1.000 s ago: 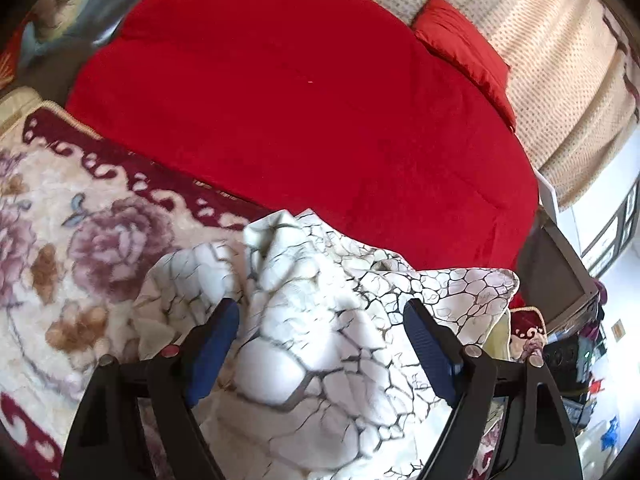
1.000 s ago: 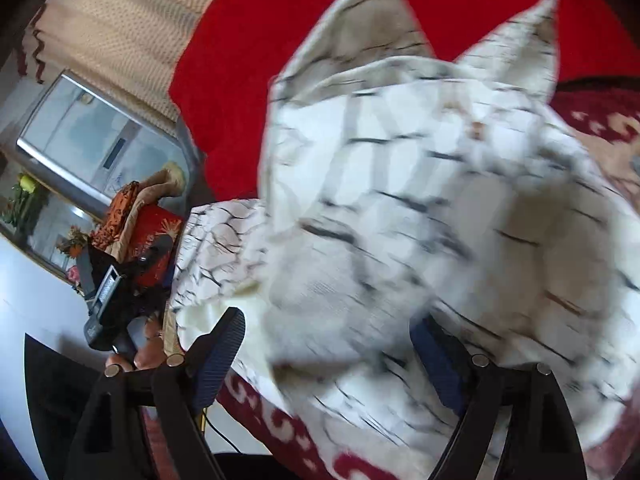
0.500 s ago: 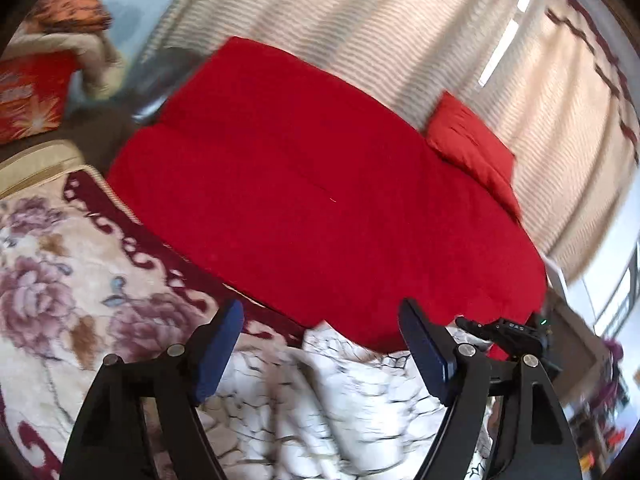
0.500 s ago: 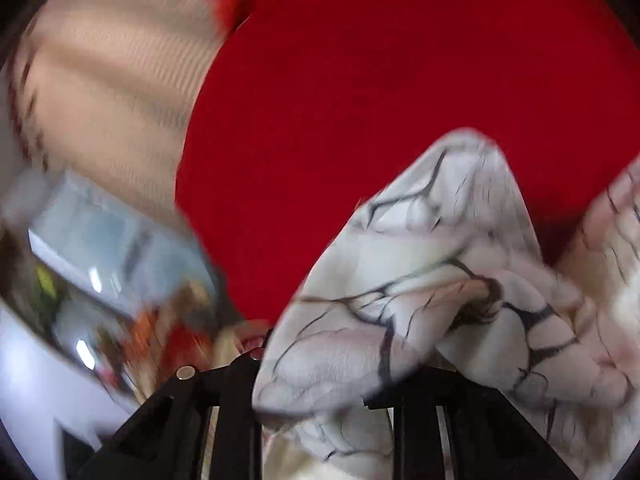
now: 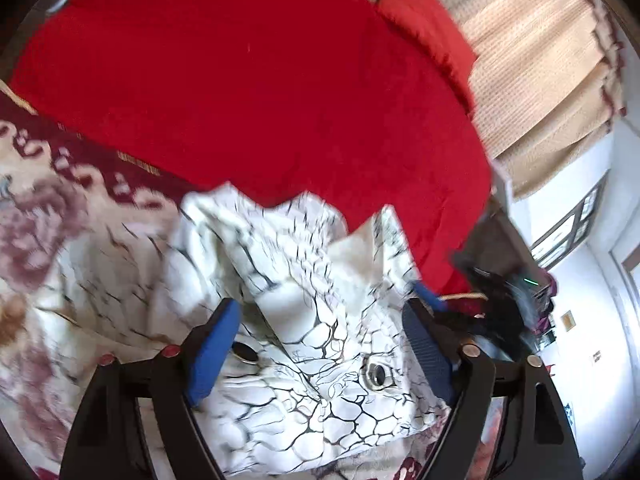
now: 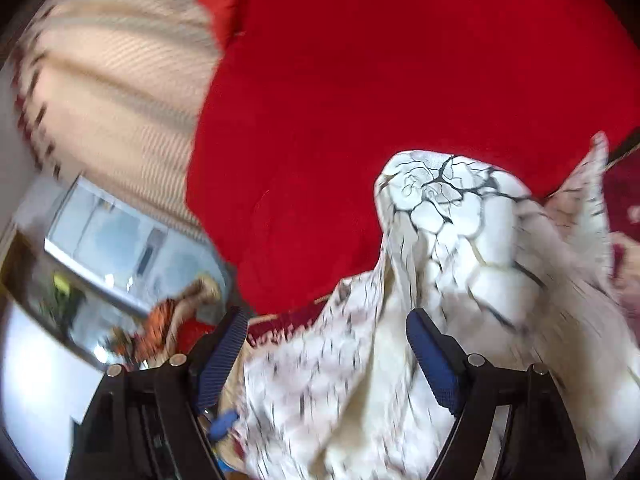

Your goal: Fold large clothes

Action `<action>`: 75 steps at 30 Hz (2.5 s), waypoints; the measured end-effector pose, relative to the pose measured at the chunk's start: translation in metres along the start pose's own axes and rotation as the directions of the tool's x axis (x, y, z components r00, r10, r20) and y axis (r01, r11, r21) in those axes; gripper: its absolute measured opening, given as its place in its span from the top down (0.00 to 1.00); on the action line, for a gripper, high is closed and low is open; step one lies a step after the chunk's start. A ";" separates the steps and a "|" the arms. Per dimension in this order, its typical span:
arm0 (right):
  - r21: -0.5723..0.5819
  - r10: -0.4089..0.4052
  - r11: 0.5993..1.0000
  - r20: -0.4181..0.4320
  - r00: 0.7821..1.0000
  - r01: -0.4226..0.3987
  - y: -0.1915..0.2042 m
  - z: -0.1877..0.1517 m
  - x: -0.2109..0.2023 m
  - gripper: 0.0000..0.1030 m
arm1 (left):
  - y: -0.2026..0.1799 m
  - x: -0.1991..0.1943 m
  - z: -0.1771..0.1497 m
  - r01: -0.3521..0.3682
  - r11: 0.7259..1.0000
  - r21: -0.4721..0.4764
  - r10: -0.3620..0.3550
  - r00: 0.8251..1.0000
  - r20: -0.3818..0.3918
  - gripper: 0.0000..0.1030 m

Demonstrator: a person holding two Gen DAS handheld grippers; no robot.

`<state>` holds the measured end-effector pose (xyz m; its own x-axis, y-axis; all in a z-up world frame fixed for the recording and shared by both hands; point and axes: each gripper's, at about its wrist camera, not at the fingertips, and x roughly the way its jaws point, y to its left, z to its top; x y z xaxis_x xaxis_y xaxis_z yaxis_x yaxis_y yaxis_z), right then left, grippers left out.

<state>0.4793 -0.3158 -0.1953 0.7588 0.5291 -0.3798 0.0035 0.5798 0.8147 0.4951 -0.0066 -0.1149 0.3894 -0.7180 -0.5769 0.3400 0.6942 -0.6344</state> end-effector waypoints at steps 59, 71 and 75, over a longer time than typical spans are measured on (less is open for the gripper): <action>0.001 -0.275 0.961 0.119 0.954 0.277 -0.060 -0.024 -0.125 0.33 | 0.065 -0.027 -0.010 -0.352 0.900 -0.258 0.396 0.907 0.146 0.22; -0.161 -0.383 0.915 -0.059 0.922 0.370 -0.057 -0.050 -0.064 0.69 | 0.047 -0.018 -0.036 -0.157 0.985 -0.078 0.162 0.984 0.068 0.19; -0.200 -0.333 0.925 -0.019 0.943 0.323 -0.037 -0.060 -0.083 0.85 | 0.032 -0.005 -0.038 -0.183 0.983 -0.002 0.183 0.981 0.063 0.19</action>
<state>0.3771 -0.3443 -0.2199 0.7015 0.3174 -0.6381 0.1183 0.8311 0.5435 0.4711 0.0171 -0.1518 0.4984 -0.5745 -0.6493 0.2618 0.8137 -0.5191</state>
